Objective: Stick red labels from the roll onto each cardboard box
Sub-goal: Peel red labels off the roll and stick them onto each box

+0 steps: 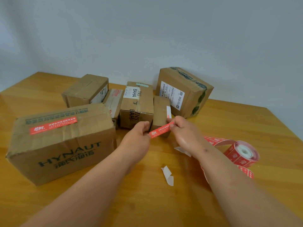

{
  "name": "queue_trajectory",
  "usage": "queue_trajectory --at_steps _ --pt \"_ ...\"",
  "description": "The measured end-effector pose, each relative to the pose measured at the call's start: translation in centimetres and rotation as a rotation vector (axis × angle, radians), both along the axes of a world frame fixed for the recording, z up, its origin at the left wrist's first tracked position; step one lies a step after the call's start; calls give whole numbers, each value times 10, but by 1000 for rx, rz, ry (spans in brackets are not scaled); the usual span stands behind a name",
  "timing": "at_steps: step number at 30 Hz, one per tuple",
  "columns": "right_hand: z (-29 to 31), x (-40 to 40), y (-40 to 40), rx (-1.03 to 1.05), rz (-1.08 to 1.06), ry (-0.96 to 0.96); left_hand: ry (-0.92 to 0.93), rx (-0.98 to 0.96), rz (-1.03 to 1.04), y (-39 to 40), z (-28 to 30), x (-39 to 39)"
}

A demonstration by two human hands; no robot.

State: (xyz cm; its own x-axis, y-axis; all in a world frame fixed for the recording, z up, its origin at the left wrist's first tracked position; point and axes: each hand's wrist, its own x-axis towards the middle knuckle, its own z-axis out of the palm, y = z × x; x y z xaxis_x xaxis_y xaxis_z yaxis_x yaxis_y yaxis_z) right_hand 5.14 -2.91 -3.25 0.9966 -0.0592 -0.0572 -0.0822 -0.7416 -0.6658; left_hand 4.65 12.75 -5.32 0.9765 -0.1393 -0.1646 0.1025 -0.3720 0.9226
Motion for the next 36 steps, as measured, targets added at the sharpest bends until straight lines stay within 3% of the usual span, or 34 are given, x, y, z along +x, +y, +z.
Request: queue_trajectory --at_steps 5,9,17,24,30,36 --pt "7 -32 -6 -31 44 -2 0 -8 52 1 0 -15" --pt "17 -56 -7 167 5 -35 -34 33 65 3 4 -31" --pt "2 -68 -3 170 -82 13 -142 438 -27 10 -4 -43" --pt "16 -70 -3 230 -122 -85 -158 435 -85 26 -3 -42" --pt "16 -55 3 178 -145 -47 -168 581 -110 22 -2 -45" --pt "12 -56 -1 269 -227 -45 -229 653 -157 13 -7 -45"
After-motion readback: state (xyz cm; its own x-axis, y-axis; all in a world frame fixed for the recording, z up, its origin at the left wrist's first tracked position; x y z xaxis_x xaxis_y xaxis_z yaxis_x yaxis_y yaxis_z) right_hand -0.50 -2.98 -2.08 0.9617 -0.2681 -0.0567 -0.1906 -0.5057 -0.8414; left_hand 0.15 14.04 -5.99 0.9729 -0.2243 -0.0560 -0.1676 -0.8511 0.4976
